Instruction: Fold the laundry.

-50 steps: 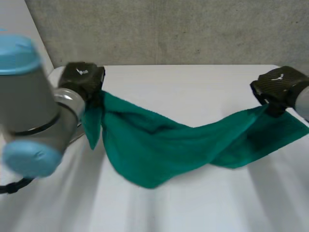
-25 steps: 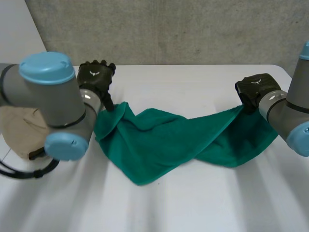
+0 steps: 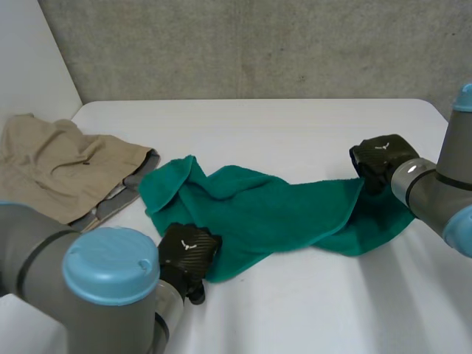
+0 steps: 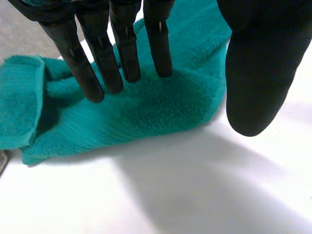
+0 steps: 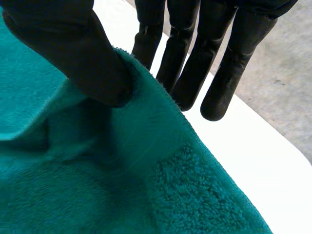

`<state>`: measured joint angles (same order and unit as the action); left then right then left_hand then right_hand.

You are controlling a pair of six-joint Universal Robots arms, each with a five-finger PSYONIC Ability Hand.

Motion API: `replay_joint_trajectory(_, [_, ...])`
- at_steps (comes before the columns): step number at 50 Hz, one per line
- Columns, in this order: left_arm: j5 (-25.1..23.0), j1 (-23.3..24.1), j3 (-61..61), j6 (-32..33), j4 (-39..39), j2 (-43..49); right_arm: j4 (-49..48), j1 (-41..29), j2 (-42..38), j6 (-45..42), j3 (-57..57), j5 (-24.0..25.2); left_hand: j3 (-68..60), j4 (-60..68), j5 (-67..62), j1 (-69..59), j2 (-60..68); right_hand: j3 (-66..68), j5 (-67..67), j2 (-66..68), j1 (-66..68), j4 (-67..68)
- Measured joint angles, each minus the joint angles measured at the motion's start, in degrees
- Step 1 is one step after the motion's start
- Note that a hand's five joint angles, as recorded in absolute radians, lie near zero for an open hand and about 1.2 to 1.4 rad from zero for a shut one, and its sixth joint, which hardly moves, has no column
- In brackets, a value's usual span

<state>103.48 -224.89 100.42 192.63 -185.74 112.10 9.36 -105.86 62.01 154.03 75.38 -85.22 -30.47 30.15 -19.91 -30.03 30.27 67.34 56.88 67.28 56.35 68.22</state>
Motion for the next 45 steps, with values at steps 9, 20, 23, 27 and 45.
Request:
replay_joint_trajectory(9, [0.28,-0.98,-3.64,0.16,-2.53,5.33,-0.84,-0.02,1.09,0.0,3.04,1.01,4.45,-4.88,4.99,3.58,-4.33,0.0,0.0,0.0,0.0,0.0])
replay_joint_trajectory(20, [0.47,-1.35,-8.34,0.5,-2.69,9.94,-2.11,0.04,2.2,-0.05,5.24,1.98,4.45,-5.01,4.99,3.58,-4.46,0.0,0.0,0.0,0.0,0.0])
replay_joint_trajectory(23, [0.54,-1.35,-9.47,0.6,-2.64,11.1,-2.12,0.04,2.2,-0.05,5.43,2.08,4.44,-5.01,4.97,3.58,-4.46,0.0,0.0,0.0,0.0,0.0])
replay_joint_trajectory(27, [0.64,-1.37,-10.78,0.64,-2.56,12.26,-2.13,0.04,2.18,-0.08,5.55,2.1,4.43,-4.85,4.69,3.58,-4.39,0.0,0.0,0.0,0.0,0.0])
replay_joint_trajectory(45, [0.75,-1.61,-17.22,0.77,-2.14,16.4,-2.16,0.09,2.15,-0.31,5.88,2.09,-10.08,10.48,-10.24,-11.38,10.35,0.0,0.0,0.0,0.0,0.0])
